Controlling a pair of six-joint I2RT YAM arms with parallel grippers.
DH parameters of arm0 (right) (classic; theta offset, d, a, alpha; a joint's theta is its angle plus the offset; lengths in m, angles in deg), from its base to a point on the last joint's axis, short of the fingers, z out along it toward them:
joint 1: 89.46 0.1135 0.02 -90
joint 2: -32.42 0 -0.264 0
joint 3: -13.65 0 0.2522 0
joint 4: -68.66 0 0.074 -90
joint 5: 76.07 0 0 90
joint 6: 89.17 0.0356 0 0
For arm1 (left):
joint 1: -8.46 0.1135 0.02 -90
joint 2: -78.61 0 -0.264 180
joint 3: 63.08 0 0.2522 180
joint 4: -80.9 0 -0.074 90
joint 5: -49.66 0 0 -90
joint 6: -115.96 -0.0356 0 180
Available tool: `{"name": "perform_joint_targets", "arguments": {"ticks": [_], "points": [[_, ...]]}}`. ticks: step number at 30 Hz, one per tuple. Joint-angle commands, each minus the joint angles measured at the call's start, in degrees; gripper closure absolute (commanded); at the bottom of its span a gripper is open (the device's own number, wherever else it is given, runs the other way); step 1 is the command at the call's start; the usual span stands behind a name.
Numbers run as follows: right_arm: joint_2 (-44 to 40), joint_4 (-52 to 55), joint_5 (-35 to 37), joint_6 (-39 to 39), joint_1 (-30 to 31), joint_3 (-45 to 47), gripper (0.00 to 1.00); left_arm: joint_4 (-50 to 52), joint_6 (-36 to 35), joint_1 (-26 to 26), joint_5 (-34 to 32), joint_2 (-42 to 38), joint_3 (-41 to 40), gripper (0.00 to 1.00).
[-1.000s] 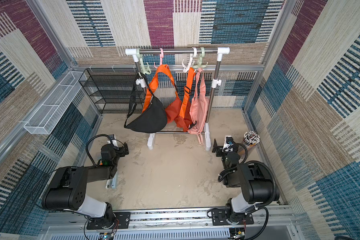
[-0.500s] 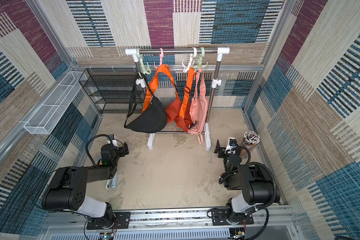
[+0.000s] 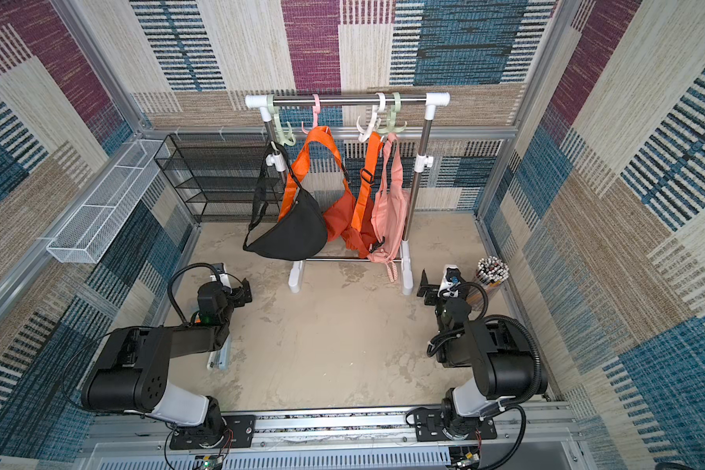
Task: Hang the bag on a hook
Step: Reset both arms
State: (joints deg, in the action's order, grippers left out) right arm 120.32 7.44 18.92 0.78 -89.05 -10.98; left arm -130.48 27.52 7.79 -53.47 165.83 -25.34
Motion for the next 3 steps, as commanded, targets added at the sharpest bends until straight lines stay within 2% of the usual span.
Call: {"name": "perform_joint_targets", "arguments": {"ticks": [1, 3], "points": [[0.16, -0.30, -0.16, -0.02, 0.08, -0.37, 0.00, 0.28, 1.08, 0.07, -0.08, 0.02, 0.27, 0.01], [0.08, -0.31, -0.17, -0.02, 0.04, -0.30, 0.00, 0.47, 1.07, 0.13, 0.02, -0.10, 0.18, 0.01]]}}
